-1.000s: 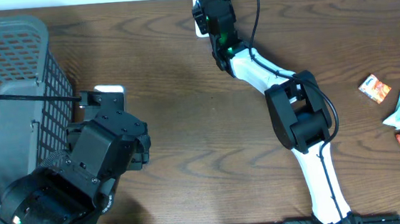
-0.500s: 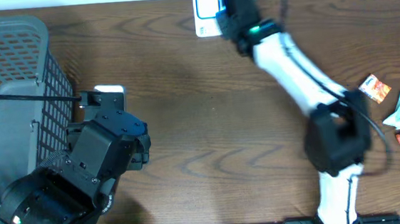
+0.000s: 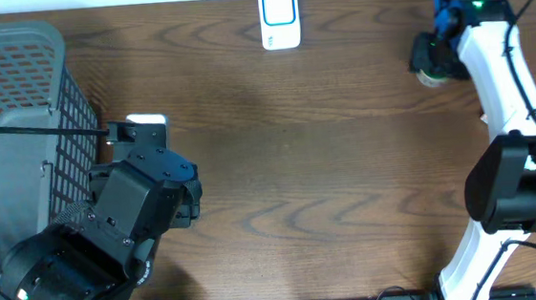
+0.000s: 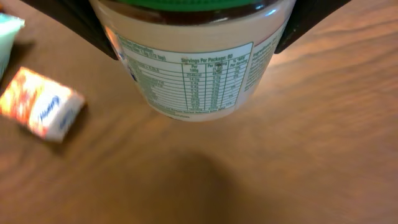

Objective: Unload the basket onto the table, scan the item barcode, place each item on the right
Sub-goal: 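Carry the bottle to the right table edge and set it down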

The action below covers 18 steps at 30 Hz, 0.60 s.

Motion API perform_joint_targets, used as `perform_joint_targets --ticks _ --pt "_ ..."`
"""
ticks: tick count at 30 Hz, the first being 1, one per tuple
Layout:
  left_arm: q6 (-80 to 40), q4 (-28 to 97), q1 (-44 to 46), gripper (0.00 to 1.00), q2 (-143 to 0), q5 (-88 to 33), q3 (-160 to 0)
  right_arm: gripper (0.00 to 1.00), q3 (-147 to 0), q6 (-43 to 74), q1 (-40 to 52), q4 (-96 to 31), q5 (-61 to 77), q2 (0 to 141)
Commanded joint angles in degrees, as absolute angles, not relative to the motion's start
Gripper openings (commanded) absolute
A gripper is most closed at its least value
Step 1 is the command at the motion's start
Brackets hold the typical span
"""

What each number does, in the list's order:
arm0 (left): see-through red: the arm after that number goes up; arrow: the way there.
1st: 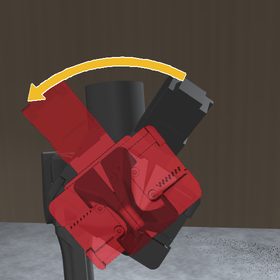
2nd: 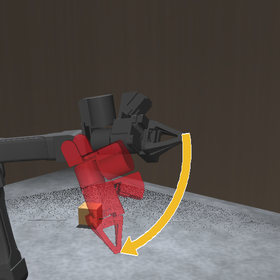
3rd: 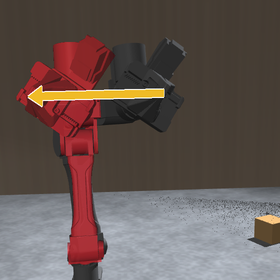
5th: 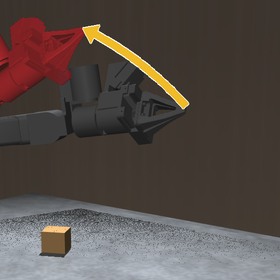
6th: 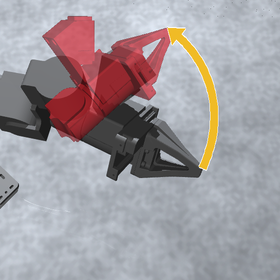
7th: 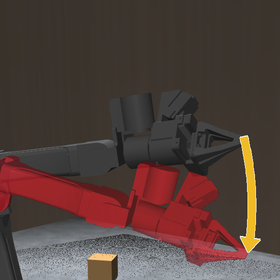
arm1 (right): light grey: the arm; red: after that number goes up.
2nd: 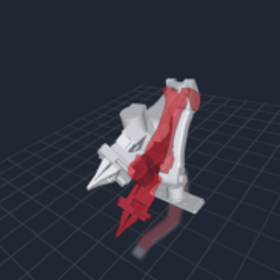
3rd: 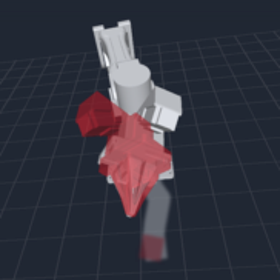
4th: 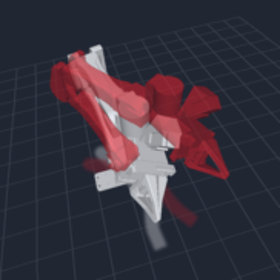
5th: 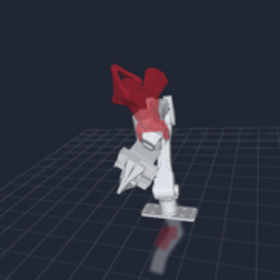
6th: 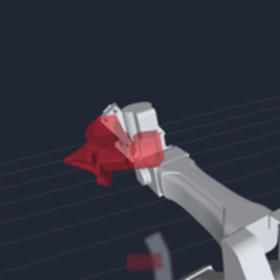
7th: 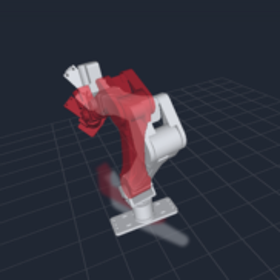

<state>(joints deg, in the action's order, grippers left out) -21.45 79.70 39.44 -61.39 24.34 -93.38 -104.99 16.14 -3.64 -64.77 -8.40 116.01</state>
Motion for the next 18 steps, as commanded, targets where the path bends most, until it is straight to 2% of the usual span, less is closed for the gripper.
perform_joint_targets --ticks 1,13,18 --pt "-22.15 79.92 39.24 0.75 -61.41 25.12 -93.93 0.44 -105.19 16.78 -5.91 -66.02 -4.56 117.54" --pt "-22.17 79.92 39.24 0.75 -61.41 25.12 -93.93 0.45 -105.19 15.31 -8.05 -66.04 -0.58 128.14" --pt "-22.17 79.92 39.24 0.75 -61.41 25.12 -93.93 0.45 -105.21 15.42 -9.45 -66.43 -6.87 130.45"
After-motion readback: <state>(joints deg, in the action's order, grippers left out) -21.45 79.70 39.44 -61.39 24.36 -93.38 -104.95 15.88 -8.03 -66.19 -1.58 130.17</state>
